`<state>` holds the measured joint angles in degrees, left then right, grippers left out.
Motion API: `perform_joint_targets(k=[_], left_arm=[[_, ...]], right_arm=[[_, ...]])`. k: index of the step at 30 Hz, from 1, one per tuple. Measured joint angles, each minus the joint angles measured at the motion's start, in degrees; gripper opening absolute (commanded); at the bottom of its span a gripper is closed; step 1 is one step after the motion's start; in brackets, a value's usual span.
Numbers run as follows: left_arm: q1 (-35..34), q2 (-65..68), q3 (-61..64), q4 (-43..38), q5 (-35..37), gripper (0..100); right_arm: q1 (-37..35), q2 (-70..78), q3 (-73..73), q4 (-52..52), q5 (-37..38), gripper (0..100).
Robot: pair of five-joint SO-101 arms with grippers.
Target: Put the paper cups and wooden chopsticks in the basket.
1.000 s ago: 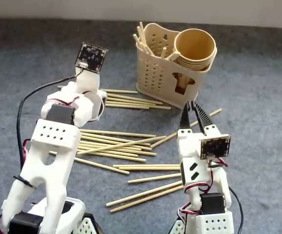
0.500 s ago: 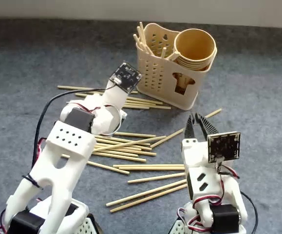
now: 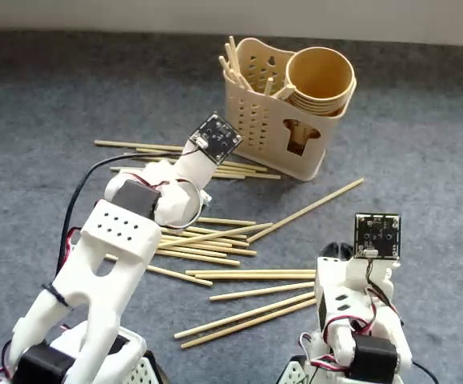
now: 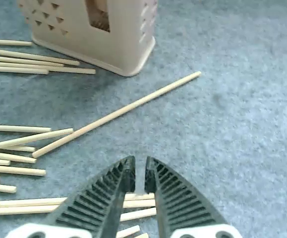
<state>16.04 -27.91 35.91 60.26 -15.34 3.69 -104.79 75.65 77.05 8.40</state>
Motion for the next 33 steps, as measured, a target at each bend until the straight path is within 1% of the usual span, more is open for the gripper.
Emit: perform_joint_targets(k=[5, 9, 14, 18, 21, 29, 33], left_arm=[[-0.18, 8.53, -1.32, 0.79, -2.11, 8], [1.14, 15.65, -4.40, 0.79, -3.34, 8], [3.96, 21.10, -5.36, 0.79, -5.71, 8], [5.80, 22.24, -5.45, 0.79, -5.89, 11], [7.12, 22.24, -5.45, 0.79, -5.89, 12], [7.65, 22.24, -5.45, 0.79, -5.89, 12], [8.09, 26.99, -6.59, 0.79, -5.89, 12]], right_arm=[[0.88, 0.00, 11.52, -3.87, 3.87, 4.9], [1.14, 0.53, 19.34, -5.98, 4.57, 4.9], [1.14, 0.62, 20.04, -6.59, 4.75, 4.9], [1.14, 0.62, 20.04, -6.68, 4.75, 4.9], [1.14, 0.62, 20.04, -6.68, 4.75, 4.9], [1.14, 0.62, 20.04, -6.68, 4.75, 4.8], [1.14, 0.62, 20.04, -6.68, 4.75, 4.8]])
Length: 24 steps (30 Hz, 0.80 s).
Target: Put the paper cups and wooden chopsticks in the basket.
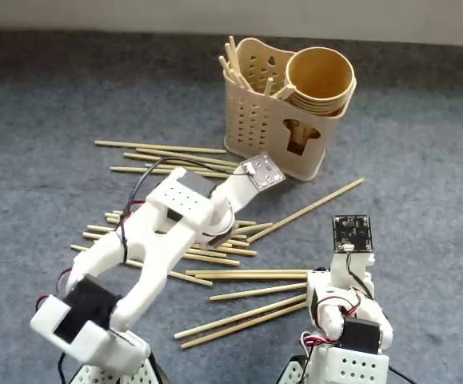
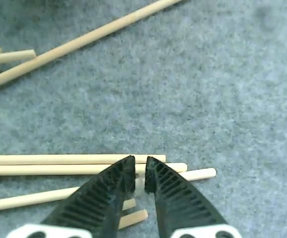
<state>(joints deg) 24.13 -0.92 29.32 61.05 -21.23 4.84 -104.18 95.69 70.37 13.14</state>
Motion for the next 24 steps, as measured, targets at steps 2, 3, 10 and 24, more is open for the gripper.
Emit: perform_joint_targets(k=[2, 3, 10, 24], left_arm=[[-0.09, 3.87, -2.37, 0.00, 0.00, 11], [-0.18, 5.89, -3.78, 0.00, 0.00, 11], [0.09, 14.86, -11.08, 0.88, -0.09, 2], [0.44, 13.10, -12.84, 7.03, -0.09, 1]], right_arm=[[0.00, 0.00, 0.00, 0.00, 0.00, 4.8], [0.00, 0.00, 0.00, 0.00, 0.00, 4.8], [0.00, 0.00, 0.00, 0.00, 0.00, 4.8], [0.00, 0.00, 0.00, 0.00, 0.00, 4.8]])
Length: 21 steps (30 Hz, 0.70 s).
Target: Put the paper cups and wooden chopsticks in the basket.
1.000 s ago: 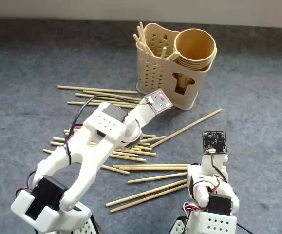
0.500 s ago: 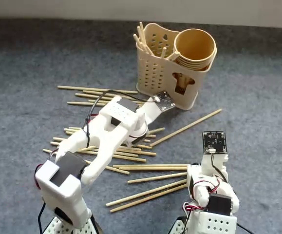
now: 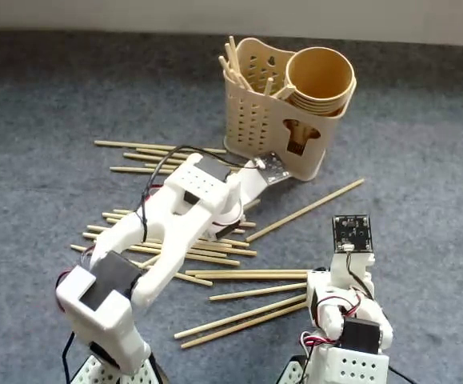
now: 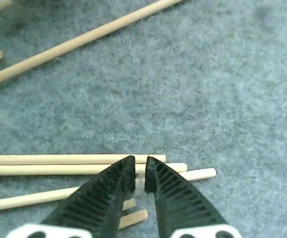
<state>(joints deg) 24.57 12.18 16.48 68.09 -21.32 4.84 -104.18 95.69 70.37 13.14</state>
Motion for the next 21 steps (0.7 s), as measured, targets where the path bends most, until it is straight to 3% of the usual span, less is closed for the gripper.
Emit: perform_joint_targets(k=[21], left_arm=[[-2.81, -28.22, 3.96, 0.44, 0.00, 1]], right_arm=[[0.00, 0.00, 0.00, 0.00, 0.00, 4.8]])
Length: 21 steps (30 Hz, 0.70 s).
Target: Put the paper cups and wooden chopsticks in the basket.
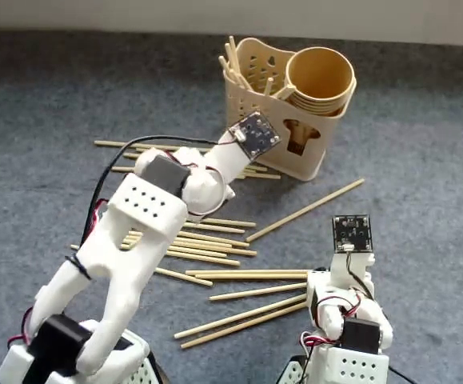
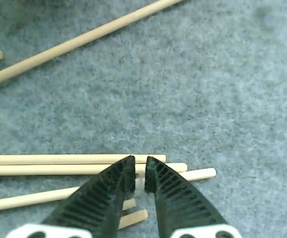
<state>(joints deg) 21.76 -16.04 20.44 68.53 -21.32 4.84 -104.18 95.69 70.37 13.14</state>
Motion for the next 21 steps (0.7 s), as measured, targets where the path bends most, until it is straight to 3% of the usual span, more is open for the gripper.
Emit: perform_joint_targets(k=[6, 10, 14, 21], left_arm=[[-0.62, -7.91, -5.36, -0.09, -0.18, 1], [-0.70, -8.88, -11.25, -4.31, 0.00, 1], [-1.49, -8.88, -13.45, -12.92, 4.84, 1], [-1.23, -8.88, -13.54, -34.73, 12.92, 1]], right_arm=[[0.00, 0.00, 0.00, 0.00, 0.00, 4.8], [0.00, 0.00, 0.00, 0.00, 0.00, 4.8], [0.00, 0.00, 0.00, 0.00, 0.00, 4.8], [0.00, 0.00, 0.00, 0.00, 0.00, 4.8]])
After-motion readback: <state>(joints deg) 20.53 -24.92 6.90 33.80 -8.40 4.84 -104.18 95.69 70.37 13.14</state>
